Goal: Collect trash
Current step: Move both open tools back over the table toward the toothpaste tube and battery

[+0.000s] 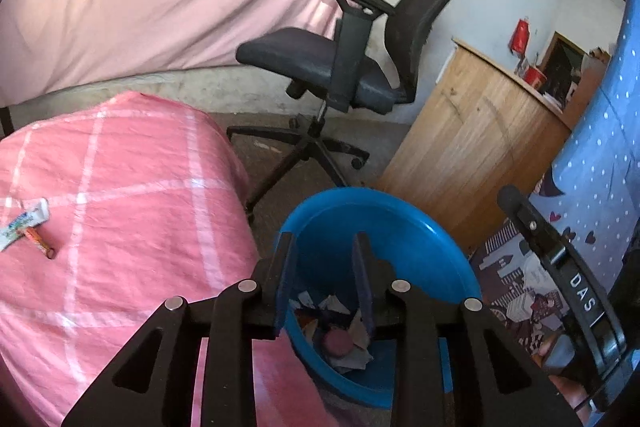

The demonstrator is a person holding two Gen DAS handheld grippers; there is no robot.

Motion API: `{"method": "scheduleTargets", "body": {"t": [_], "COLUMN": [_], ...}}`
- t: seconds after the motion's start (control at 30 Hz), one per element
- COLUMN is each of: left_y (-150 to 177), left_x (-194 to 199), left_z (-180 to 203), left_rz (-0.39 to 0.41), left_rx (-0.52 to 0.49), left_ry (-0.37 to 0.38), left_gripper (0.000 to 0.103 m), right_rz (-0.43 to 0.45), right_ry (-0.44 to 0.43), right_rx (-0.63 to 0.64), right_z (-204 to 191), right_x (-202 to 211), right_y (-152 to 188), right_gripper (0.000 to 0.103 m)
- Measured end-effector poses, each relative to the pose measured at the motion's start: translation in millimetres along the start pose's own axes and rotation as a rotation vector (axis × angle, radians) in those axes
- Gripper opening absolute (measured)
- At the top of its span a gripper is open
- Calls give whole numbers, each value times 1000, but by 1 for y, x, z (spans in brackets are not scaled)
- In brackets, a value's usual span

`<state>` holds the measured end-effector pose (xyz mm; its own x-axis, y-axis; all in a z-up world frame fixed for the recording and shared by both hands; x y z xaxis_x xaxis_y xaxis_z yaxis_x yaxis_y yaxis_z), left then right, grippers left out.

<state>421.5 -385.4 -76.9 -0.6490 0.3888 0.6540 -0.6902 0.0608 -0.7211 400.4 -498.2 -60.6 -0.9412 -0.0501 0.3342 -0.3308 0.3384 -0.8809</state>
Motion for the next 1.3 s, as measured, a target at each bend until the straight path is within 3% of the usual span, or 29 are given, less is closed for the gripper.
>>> {"method": "scheduleTargets", "body": {"t": [0.3,0.43,0.53,0.6,0.67,1.03,1.3], "left_y": [-24,-35,-42,-45,-47,-34,-14], "left_x": [39,62,80,92,102,157,179], "left_z": [-31,-51,-73,-89,-104,-175,-219], "left_rz": [133,208,268,313,347,499,534], "left_rx": [32,50,67,79,80,110,124], "left_ry": [-54,-97,-141,-177,-219,-351,-427], "left_gripper": [41,63,81,85,99,100,100], "right_rz": [53,79,103,128,154,246,214], "right_ry": [-32,-51,-76,-94,-118,-244,-298], "right_rx": [34,65,84,96,106,247,326], "right_z": [-23,-40,-56,-68,-79,-155,-199], "right_x": [4,4,4,5,7,14,3], "right_y": [-12,-17,-21,-24,-26,-25,-6], "right_gripper": [86,103,103,103,103,103,103]}}
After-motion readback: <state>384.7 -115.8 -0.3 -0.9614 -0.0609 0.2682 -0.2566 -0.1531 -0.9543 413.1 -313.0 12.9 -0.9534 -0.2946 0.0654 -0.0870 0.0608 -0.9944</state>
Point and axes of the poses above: each gripper's, at about its wrist camera, not at the fingertips, and x roughly against the way its jaws point, z to its right, y to its underside, the point moved 10 cm from there along -x, roughly the way its jaws point, and after that the axes turned 8 degrees about -y, right-handed, at the moved point
